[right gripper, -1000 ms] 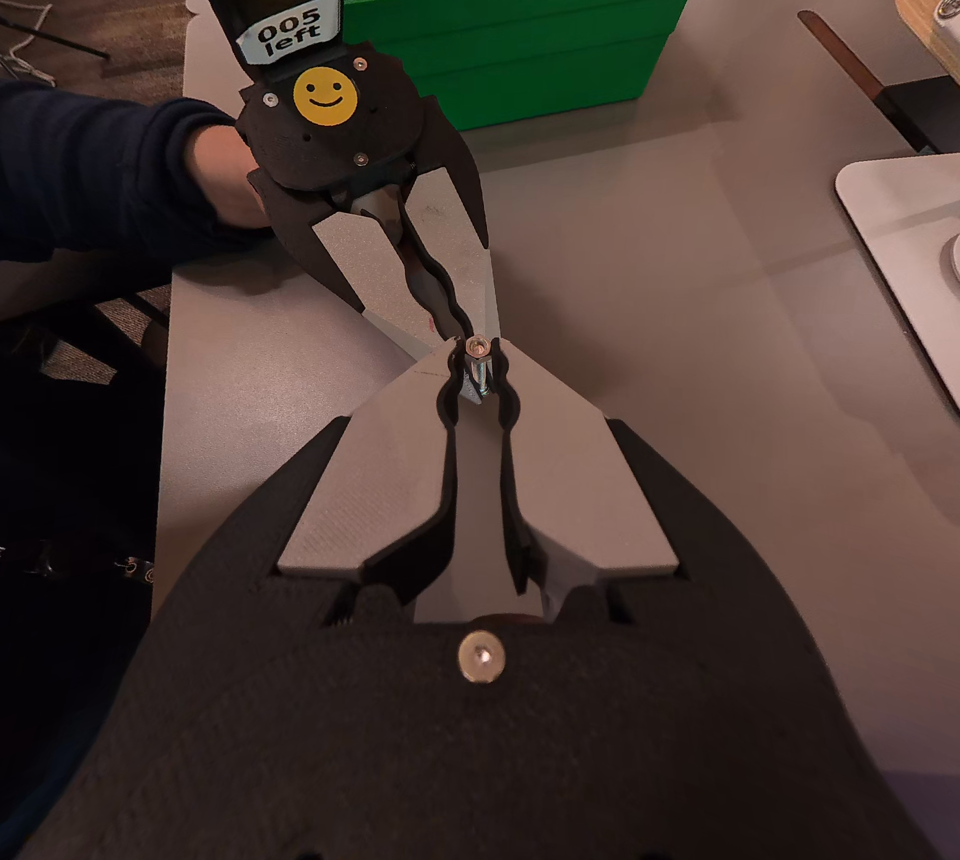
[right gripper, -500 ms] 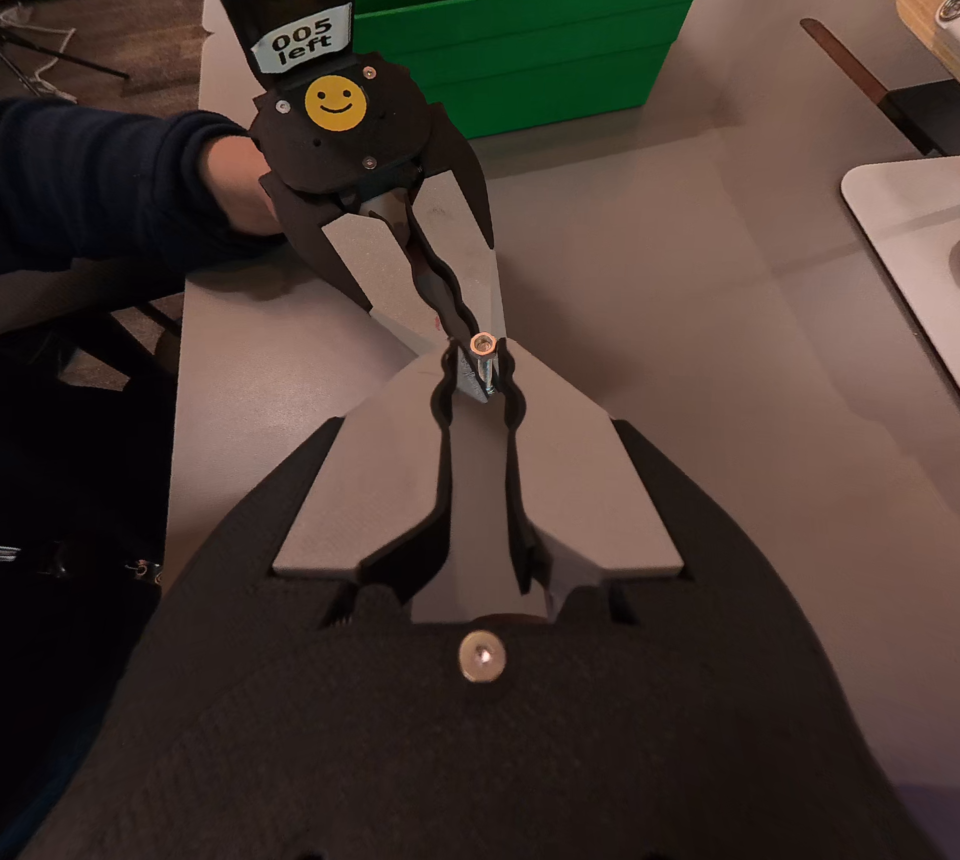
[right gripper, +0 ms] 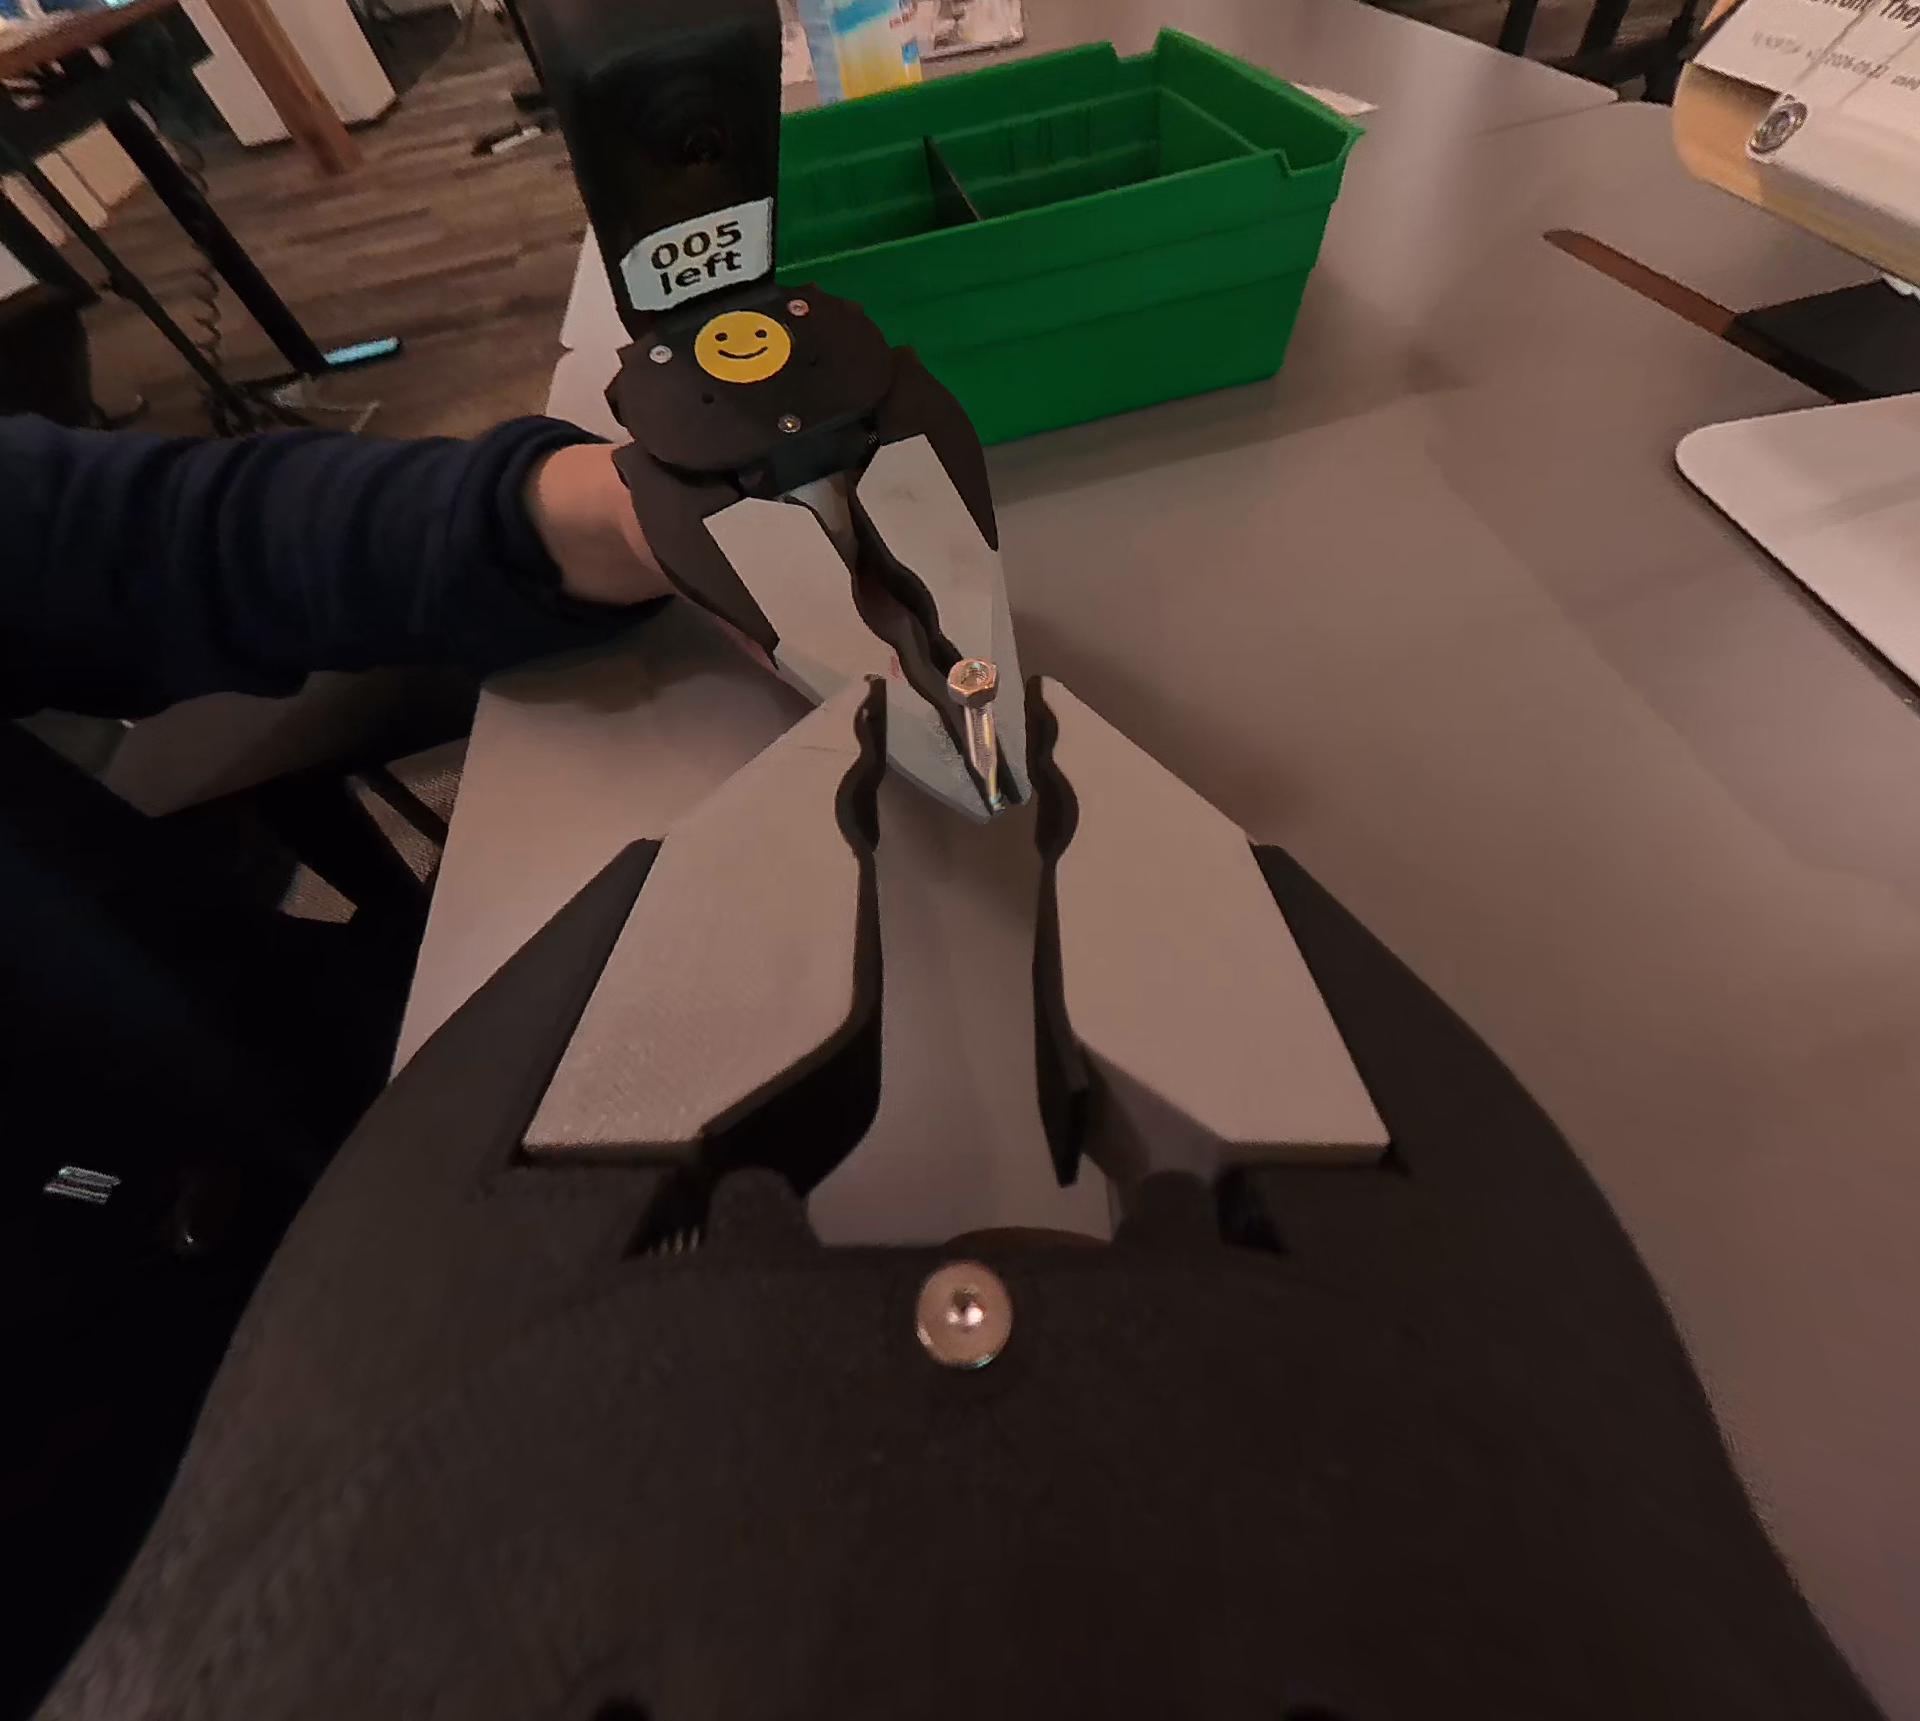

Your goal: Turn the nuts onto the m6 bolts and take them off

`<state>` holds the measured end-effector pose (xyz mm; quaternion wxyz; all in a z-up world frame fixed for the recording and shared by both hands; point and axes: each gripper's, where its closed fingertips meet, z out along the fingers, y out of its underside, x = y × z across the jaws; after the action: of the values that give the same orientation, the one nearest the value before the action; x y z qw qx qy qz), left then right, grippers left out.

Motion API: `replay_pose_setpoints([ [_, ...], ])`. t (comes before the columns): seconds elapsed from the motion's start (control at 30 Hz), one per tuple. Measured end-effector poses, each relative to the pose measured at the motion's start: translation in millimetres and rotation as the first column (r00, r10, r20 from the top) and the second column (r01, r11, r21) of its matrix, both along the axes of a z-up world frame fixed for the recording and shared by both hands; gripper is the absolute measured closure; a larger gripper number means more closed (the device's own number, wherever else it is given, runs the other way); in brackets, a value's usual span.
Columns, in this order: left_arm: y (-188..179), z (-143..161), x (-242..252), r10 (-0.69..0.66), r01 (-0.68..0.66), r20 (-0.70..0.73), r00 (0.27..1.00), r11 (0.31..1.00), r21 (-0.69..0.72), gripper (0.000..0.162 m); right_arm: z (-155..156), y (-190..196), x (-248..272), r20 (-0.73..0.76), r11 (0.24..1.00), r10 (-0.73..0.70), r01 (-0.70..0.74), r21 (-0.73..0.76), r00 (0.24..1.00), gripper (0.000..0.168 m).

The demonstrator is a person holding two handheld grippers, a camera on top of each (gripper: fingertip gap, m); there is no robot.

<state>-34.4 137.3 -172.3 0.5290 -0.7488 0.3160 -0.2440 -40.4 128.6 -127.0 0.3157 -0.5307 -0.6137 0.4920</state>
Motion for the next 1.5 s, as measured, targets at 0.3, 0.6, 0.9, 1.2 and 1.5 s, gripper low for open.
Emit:
replay_pose_setpoints([
  [0.3,-3,-1,5,-0.019,0.019,-0.002,1.0,1.0,-0.009,0.158,-8,-6,-4,-0.018,0.999,0.016,-0.015,0.031,1.0,0.14],
  [0.6,-5,0,7,-0.034,0.034,0.014,0.999,0.999,-0.019,0.158,-8,-11,-7,-0.016,0.999,0.029,-0.028,0.036,0.999,0.14],
  [0.9,-1,0,1,-0.002,0.003,0.026,1.0,1.0,-0.031,0.158,-10,-8,-4,-0.005,0.999,0.016,-0.016,0.049,1.0,0.142],
  [1.2,-1,-1,2,-0.002,0.003,0.023,1.0,0.999,-0.034,0.158,-7,-6,-6,-0.023,0.999,0.002,-0.001,0.034,1.0,0.142],
  [1.5,1,-1,-1,0.013,-0.011,0.031,0.999,0.999,-0.04,0.158,-9,-7,-5,-0.012,0.998,-0.001,0.002,0.063,1.0,0.142],
])
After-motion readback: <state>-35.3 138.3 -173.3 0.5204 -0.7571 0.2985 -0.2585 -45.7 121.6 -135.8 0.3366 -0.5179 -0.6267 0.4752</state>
